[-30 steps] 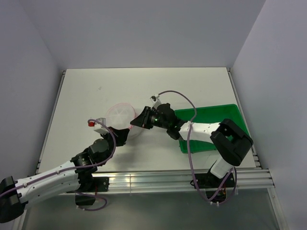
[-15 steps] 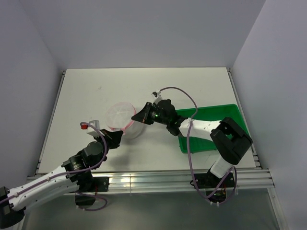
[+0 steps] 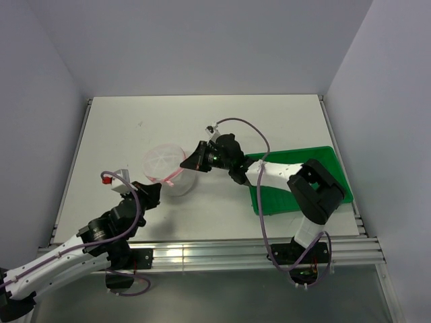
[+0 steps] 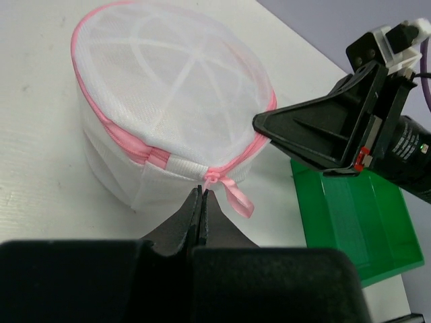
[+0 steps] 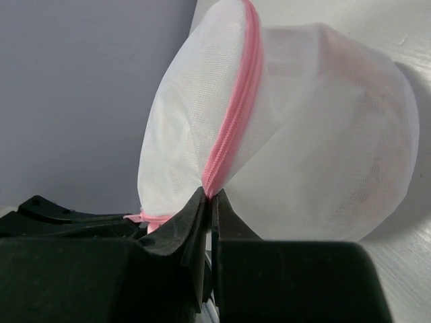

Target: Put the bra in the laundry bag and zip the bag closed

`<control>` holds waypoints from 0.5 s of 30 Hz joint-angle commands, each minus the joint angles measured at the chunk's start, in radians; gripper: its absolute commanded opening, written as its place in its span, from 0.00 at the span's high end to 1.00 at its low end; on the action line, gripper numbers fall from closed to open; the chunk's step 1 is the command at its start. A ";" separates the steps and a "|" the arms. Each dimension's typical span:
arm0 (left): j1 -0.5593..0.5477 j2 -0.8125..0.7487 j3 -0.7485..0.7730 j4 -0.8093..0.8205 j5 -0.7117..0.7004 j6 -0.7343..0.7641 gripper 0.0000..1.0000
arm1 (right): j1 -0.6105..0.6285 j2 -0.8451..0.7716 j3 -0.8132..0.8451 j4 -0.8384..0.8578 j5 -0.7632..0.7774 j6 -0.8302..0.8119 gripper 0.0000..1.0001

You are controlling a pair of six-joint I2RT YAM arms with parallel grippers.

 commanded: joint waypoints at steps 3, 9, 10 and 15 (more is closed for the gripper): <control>-0.002 0.031 0.120 -0.093 -0.166 0.045 1.00 | -0.038 0.037 0.088 -0.033 0.057 -0.061 1.00; -0.002 0.057 0.144 -0.040 -0.092 0.102 0.58 | -0.006 0.075 0.136 -0.079 0.053 -0.084 0.98; -0.002 0.041 0.151 -0.037 -0.091 0.120 0.48 | 0.002 0.078 0.133 -0.077 0.056 -0.084 0.92; -0.002 0.020 0.239 -0.090 -0.112 0.154 0.05 | -0.007 0.098 0.137 -0.109 0.063 -0.106 0.49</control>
